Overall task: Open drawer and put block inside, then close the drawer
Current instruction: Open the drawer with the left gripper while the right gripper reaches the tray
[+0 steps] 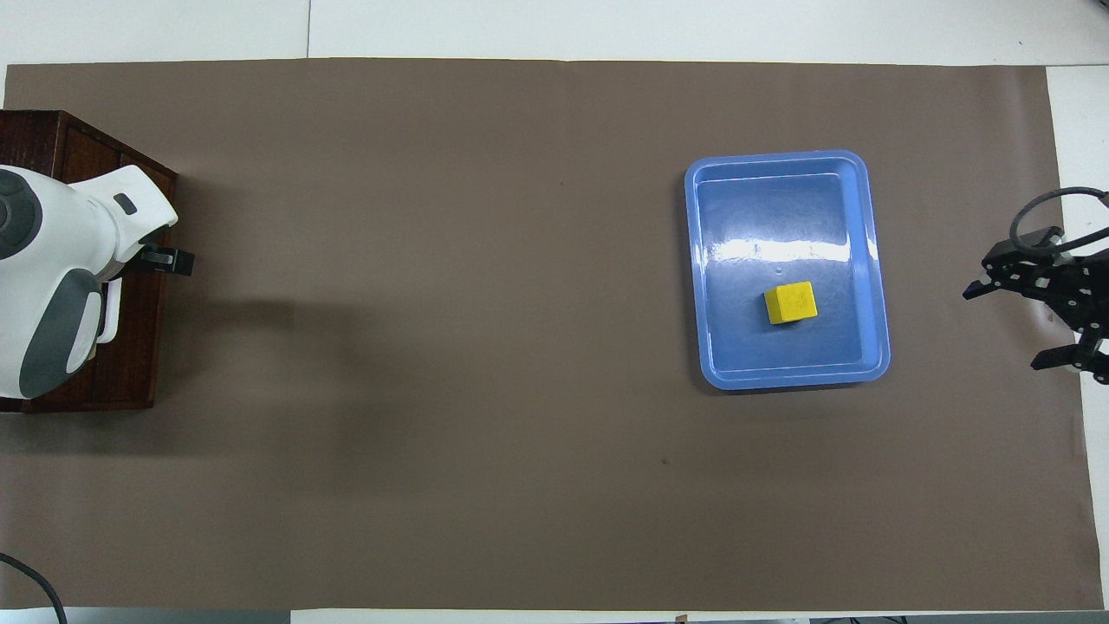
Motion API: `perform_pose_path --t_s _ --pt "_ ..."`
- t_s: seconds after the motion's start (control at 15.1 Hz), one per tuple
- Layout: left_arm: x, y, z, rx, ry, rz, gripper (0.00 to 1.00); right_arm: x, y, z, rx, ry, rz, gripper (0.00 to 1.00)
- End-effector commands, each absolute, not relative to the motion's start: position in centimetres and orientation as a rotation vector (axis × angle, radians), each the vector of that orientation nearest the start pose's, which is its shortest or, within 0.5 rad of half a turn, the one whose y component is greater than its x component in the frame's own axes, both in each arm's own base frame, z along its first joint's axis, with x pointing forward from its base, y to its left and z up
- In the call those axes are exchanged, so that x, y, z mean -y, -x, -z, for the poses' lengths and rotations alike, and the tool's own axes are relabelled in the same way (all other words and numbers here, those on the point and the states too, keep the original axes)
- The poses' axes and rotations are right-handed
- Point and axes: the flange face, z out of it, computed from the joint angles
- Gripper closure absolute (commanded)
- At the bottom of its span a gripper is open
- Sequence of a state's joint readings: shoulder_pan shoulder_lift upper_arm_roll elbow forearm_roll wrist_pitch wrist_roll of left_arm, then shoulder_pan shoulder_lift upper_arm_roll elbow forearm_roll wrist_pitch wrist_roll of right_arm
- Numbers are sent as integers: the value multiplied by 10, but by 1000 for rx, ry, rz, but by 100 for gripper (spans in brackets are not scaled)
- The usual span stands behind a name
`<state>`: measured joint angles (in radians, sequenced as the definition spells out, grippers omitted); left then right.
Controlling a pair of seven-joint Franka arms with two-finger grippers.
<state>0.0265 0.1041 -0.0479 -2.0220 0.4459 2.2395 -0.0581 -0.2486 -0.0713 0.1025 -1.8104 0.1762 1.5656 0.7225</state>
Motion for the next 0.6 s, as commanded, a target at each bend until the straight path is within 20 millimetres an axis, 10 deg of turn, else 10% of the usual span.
perform_pose_path --t_s 0.0,0.27,0.53 --pt "-8 -578 -393 -339 2760 190 0 43 -523 -532 -1484 2542 -386 0" --pt "10 -577 -390 -375 2759 189 0 49 -553 -490 -1637 2334 -432 0" --pt "73 -572 -391 -426 2765 198 0 67 -573 -437 -1744 2208 -485 0"
